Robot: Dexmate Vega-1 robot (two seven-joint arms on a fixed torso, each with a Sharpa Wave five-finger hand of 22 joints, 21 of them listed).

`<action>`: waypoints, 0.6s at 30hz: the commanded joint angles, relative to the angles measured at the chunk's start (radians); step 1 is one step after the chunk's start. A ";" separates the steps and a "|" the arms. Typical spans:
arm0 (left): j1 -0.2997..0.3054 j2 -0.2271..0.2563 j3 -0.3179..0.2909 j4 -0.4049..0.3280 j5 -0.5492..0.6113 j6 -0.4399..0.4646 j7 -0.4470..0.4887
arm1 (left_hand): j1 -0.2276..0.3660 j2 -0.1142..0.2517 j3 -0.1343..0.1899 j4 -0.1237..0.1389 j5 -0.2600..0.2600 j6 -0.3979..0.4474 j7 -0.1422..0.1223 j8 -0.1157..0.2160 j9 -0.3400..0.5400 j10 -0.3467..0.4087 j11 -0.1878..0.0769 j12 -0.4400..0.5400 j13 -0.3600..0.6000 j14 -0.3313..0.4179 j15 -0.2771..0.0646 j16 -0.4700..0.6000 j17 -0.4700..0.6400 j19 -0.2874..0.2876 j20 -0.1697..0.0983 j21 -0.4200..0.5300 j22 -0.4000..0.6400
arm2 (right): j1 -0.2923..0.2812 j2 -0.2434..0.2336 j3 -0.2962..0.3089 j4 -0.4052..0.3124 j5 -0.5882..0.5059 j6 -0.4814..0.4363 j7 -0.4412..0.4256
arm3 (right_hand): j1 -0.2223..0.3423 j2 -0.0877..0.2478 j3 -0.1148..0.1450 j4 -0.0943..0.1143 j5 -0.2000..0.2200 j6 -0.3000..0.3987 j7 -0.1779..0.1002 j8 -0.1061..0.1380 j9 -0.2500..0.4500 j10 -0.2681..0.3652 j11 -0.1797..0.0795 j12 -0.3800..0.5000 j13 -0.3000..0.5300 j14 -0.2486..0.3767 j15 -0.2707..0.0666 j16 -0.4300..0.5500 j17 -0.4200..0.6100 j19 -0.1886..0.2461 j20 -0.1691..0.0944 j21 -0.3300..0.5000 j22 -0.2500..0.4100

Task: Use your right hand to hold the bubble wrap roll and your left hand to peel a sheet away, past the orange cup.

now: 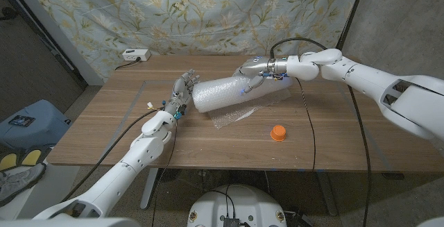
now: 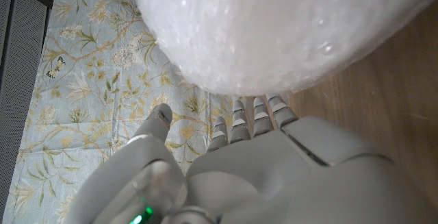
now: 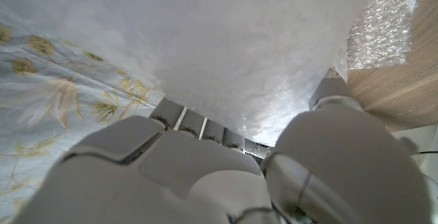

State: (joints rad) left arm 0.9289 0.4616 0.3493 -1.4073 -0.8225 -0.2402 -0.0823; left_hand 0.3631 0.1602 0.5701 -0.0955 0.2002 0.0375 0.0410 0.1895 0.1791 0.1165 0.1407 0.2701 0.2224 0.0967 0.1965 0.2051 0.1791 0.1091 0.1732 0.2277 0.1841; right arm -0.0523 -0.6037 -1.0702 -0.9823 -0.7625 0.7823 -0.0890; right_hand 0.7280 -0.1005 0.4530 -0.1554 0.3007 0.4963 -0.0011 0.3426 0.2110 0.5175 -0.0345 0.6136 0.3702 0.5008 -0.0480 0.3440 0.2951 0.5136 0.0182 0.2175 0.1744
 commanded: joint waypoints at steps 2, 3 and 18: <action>-0.018 0.001 -0.001 0.021 -0.011 0.009 -0.028 | -0.005 -0.001 0.010 -0.001 0.005 0.011 -0.001 0.002 0.002 0.008 -0.002 0.004 0.005 0.003 0.000 -0.001 0.006 0.007 0.001 0.003 0.003 | -0.067 -0.017 0.108 -0.037 0.142 -0.011 0.147 | 0.009 0.012 -0.001 0.002 -0.002 0.072 -0.057 -0.007 0.001 0.004 0.004 -0.002 0.000 -0.003 -0.110 0.004 0.008 0.000 0.005 -0.001 0.003; -0.018 0.001 -0.002 0.021 -0.012 0.010 -0.029 | -0.005 -0.001 0.011 -0.001 0.005 0.011 -0.001 0.002 0.002 0.007 -0.003 0.004 0.005 0.004 0.000 -0.001 0.006 0.007 0.002 0.003 0.003 | -0.070 -0.017 0.114 -0.038 0.152 -0.012 0.158 | 0.010 0.012 -0.001 0.001 -0.003 0.072 -0.054 -0.007 0.001 0.005 0.005 -0.002 0.000 -0.003 -0.110 0.004 0.009 0.000 0.007 -0.001 0.003; -0.018 -0.001 -0.001 0.022 -0.015 0.015 -0.035 | -0.007 -0.002 0.014 -0.001 0.005 0.011 -0.001 0.001 0.002 0.008 0.000 0.003 0.006 0.005 0.000 -0.004 0.006 0.009 -0.001 0.002 0.003 | -0.116 -0.022 0.188 -0.071 0.278 -0.042 0.287 | 0.017 0.015 -0.010 0.000 -0.014 0.077 -0.048 -0.012 0.001 0.009 0.008 -0.002 -0.002 -0.005 -0.102 0.009 0.017 0.000 0.008 -0.004 0.004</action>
State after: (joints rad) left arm 0.9125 0.4620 0.3480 -1.3874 -0.8339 -0.2312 -0.1107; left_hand 0.3631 0.1602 0.5780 -0.0951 0.2002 0.0375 0.0409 0.1895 0.1790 0.1216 0.1357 0.2701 0.2257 0.0966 0.1965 0.2051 0.1791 0.1126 0.1696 0.2277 0.1841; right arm -0.1332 -0.6203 -0.9377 -1.0298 -0.5733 0.7577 0.1037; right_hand 0.7323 -0.0967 0.4480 -0.1515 0.2882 0.5223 -0.0069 0.3309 0.2073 0.5210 -0.0305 0.6099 0.3641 0.5008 -0.0480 0.3480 0.3090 0.5136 0.0181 0.2176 0.1744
